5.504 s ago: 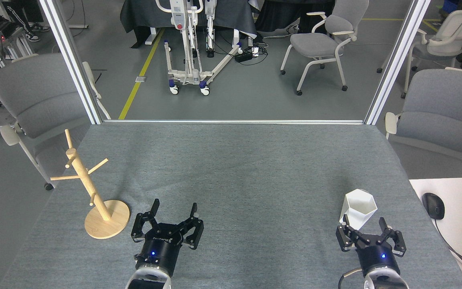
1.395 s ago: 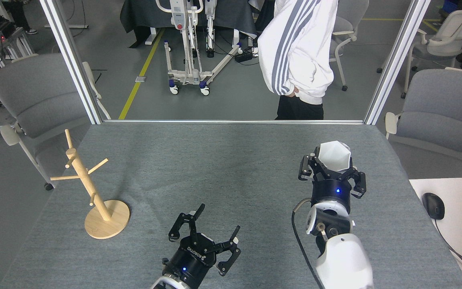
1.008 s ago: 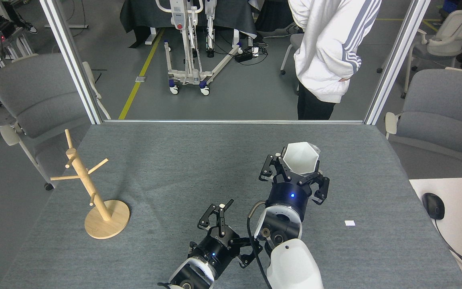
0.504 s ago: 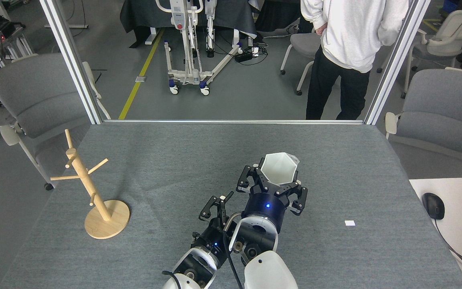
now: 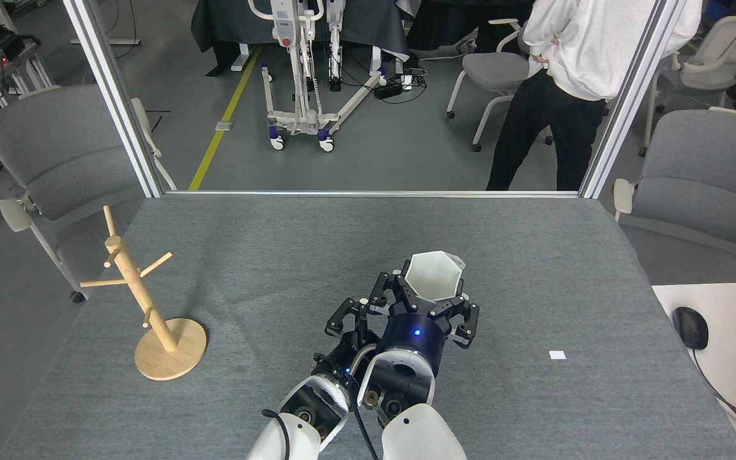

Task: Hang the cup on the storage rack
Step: 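Carry the cup toward the left gripper at table center, then grasp the cup with the left gripper beneath the right gripper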

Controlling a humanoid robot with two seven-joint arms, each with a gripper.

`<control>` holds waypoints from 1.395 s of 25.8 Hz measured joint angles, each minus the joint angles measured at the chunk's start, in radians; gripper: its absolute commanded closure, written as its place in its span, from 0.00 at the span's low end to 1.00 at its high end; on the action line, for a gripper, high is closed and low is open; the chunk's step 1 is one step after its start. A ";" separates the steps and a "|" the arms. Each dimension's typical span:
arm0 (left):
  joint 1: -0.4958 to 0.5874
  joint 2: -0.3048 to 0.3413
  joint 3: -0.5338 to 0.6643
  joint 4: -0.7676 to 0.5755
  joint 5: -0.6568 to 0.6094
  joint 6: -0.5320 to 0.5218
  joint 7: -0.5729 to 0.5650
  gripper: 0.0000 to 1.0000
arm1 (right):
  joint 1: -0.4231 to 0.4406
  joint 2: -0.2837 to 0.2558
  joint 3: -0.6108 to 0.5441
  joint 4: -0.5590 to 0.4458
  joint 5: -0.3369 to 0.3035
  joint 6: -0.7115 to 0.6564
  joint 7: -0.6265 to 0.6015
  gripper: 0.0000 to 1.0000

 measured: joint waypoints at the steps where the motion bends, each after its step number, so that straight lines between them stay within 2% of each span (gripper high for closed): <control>1: -0.006 0.000 -0.001 0.002 0.010 -0.006 0.000 0.01 | 0.000 0.000 0.001 0.002 0.000 0.000 0.000 1.00; 15: -0.096 -0.004 -0.013 0.079 0.058 -0.016 -0.065 0.03 | 0.000 0.003 0.056 0.019 -0.007 0.027 0.007 1.00; 17: -0.101 -0.005 -0.013 0.082 0.062 -0.015 -0.067 0.19 | -0.001 0.003 0.070 0.025 -0.009 0.037 0.006 1.00; 20: -0.104 -0.005 -0.020 0.085 0.064 -0.014 -0.069 0.51 | -0.001 0.004 0.082 0.029 -0.012 0.042 0.001 1.00; 23: -0.105 -0.003 -0.030 0.084 0.065 -0.016 -0.074 1.00 | -0.001 0.005 0.095 0.031 -0.014 0.052 -0.005 1.00; 29: -0.097 -0.001 -0.038 0.080 0.063 -0.029 -0.084 1.00 | 0.000 0.006 0.103 0.045 -0.015 0.058 -0.007 1.00; 32: -0.096 -0.001 -0.038 0.080 0.063 -0.029 -0.096 1.00 | 0.000 0.006 0.104 0.058 -0.015 0.058 -0.005 0.78; 33: -0.096 -0.001 -0.038 0.080 0.063 -0.029 -0.099 1.00 | 0.000 0.006 0.104 0.064 -0.015 0.057 -0.004 0.67; 35: -0.095 0.000 -0.037 0.081 0.062 -0.030 -0.107 1.00 | -0.001 0.006 0.104 0.075 -0.015 0.055 -0.003 0.24; 36: -0.095 0.000 -0.037 0.081 0.062 -0.032 -0.113 1.00 | -0.002 0.006 0.103 0.081 -0.015 0.055 -0.001 0.14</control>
